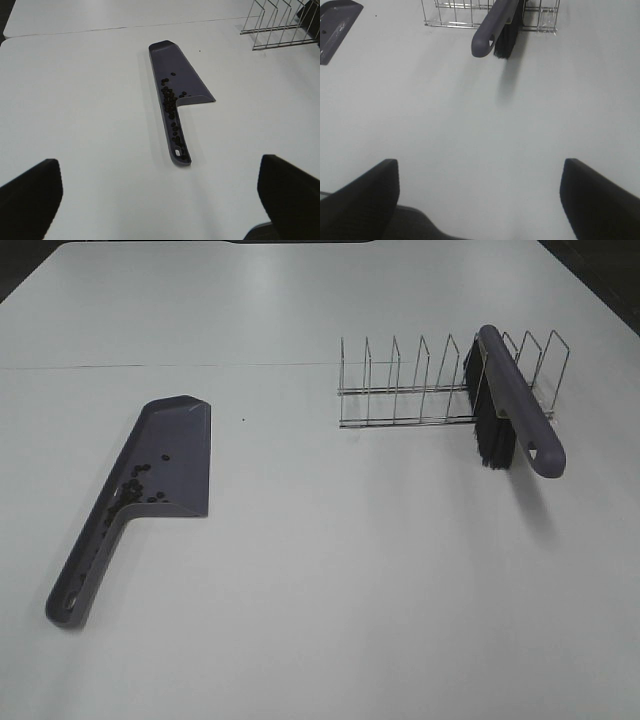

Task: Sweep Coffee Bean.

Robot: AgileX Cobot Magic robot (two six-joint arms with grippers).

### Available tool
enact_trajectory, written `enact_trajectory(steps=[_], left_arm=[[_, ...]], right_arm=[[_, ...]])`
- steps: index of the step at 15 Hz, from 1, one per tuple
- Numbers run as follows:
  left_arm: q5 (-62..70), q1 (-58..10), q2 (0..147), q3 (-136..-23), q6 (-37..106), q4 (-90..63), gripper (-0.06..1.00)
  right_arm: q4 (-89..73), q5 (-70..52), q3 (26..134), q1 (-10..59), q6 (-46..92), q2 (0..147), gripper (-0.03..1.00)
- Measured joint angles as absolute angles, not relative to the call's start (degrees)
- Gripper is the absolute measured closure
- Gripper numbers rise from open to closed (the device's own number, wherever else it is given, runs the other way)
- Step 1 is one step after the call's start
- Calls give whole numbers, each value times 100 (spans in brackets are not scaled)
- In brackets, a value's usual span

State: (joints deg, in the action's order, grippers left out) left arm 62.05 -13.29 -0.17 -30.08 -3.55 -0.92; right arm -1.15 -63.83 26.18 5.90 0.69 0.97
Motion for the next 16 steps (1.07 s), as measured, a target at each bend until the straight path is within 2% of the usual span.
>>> enact_trajectory(steps=[12, 14, 16], left_arm=[[6205, -1324, -17, -3008, -355, -92, -3], [6205, -1014, 0, -3008, -355, -92, -3], [6205, -269, 80, -3008, -355, -92, -3]], right_arm=[[-115, -6383, 2618, 590, 69, -17, 17], [-115, -6383, 2618, 590, 69, -17, 17], [-115, -6383, 2618, 590, 69, -17, 17]])
